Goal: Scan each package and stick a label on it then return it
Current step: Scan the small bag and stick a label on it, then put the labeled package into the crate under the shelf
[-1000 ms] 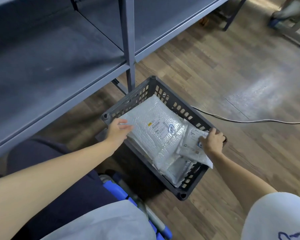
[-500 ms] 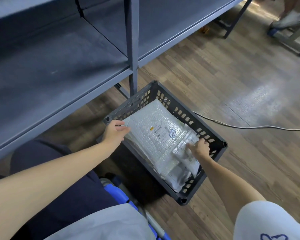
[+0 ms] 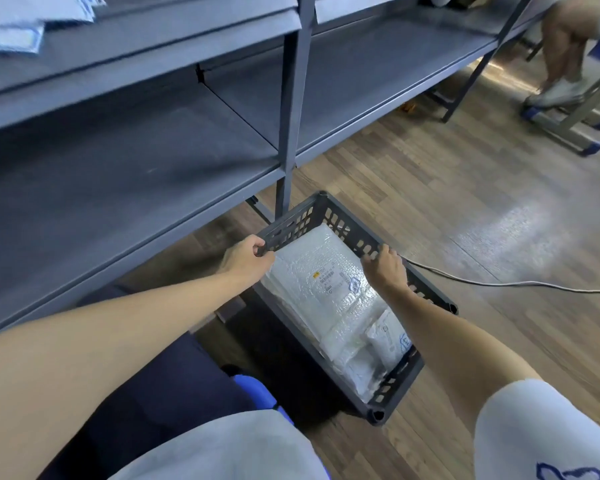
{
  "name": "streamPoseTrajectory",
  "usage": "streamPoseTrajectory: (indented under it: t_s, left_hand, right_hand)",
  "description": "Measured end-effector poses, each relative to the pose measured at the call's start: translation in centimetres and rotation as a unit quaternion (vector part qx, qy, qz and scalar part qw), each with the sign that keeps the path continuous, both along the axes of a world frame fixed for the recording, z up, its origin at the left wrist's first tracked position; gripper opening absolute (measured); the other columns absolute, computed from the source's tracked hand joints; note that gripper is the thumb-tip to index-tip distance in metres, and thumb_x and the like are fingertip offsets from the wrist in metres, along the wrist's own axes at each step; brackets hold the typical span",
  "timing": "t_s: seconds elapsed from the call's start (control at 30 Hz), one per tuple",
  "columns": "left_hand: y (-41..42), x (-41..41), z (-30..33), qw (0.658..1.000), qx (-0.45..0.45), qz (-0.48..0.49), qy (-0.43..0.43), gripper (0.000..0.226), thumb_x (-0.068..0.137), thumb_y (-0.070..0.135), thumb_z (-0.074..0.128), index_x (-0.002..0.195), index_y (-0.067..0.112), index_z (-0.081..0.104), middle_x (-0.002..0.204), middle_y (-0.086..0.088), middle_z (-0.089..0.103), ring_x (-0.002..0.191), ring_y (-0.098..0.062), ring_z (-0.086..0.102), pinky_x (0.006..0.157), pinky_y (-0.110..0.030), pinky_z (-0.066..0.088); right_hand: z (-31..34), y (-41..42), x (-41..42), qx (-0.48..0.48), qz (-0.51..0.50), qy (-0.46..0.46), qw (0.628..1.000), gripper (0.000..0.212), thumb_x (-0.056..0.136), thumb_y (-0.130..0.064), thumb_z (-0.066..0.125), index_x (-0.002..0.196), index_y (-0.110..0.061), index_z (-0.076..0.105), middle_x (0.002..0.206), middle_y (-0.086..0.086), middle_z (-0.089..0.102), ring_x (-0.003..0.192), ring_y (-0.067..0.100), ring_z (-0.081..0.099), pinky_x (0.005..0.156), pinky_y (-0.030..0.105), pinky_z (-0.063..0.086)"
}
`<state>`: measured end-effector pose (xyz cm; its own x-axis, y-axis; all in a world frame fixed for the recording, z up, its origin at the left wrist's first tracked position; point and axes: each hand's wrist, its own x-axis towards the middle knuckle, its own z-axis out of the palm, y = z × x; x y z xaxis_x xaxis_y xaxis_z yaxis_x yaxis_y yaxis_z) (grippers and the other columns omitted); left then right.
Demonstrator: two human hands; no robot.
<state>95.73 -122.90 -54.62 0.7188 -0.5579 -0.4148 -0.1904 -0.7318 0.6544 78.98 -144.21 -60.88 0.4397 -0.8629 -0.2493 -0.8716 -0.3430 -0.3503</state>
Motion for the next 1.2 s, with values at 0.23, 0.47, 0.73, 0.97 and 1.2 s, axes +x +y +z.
streamPoseTrajectory:
  t_s: [0.23,0.47,0.73,0.97,1.2]
  left_hand:
    - [-0.3,1.6,7.2,0.990,0.000,-0.093,-0.107,0.043,0.092,0.041,0.053,0.130,0.021,0.052,0.135,-0.004,0.053,0.121,-0.026,0.050,0.095,-0.034,0.043]
    - [2.8,4.0,17.6,0.970,-0.038,-0.111,-0.212,0.045,0.089,0.044,0.054,0.126,0.020,0.056,0.133,-0.006,0.055,0.121,-0.028,0.051,0.099,-0.034,0.043]
    - [12.7,9.8,28.3,0.941,-0.090,0.009,-0.325,0.037,0.088,0.035,0.055,0.123,0.022,0.059,0.129,-0.001,0.059,0.118,-0.023,0.053,0.094,-0.028,0.042]
    - [26.7,13.1,31.1,0.889,-0.026,0.162,-0.427,0.031,0.089,0.029,0.053,0.115,0.017,0.064,0.124,-0.010,0.061,0.115,-0.032,0.054,0.095,-0.038,0.044]
    - [42.8,12.2,28.1,0.815,0.120,0.371,-0.428,0.034,0.095,0.030,0.046,0.117,0.009,0.061,0.123,-0.017,0.058,0.114,-0.036,0.053,0.092,-0.039,0.039]
  right_hand:
    - [11.8,1.7,7.9,-0.113,0.066,-0.087,0.988,0.043,0.094,-0.029,0.042,0.130,-0.006,0.047,0.126,0.014,0.055,0.112,0.029,0.052,0.097,0.044,0.044]
    - [25.2,7.5,13.5,-0.193,0.142,-0.147,0.960,0.022,0.090,-0.026,0.042,0.088,-0.008,0.053,0.093,0.011,0.060,0.077,0.034,0.052,0.067,0.033,0.036]
    - [35.8,19.1,22.0,-0.241,0.256,-0.250,0.902,0.032,0.088,-0.027,0.040,0.104,-0.006,0.057,0.098,0.011,0.059,0.083,0.031,0.048,0.072,0.034,0.037]
    - [38.0,32.8,29.2,-0.177,0.418,-0.244,0.857,0.033,0.090,-0.031,0.044,0.111,-0.009,0.058,0.114,0.012,0.061,0.098,0.034,0.053,0.077,0.032,0.034]
    - [37.2,49.3,31.6,-0.136,0.585,-0.270,0.752,0.030,0.093,-0.028,0.042,0.109,-0.006,0.055,0.115,0.014,0.061,0.108,0.034,0.053,0.077,0.035,0.034]
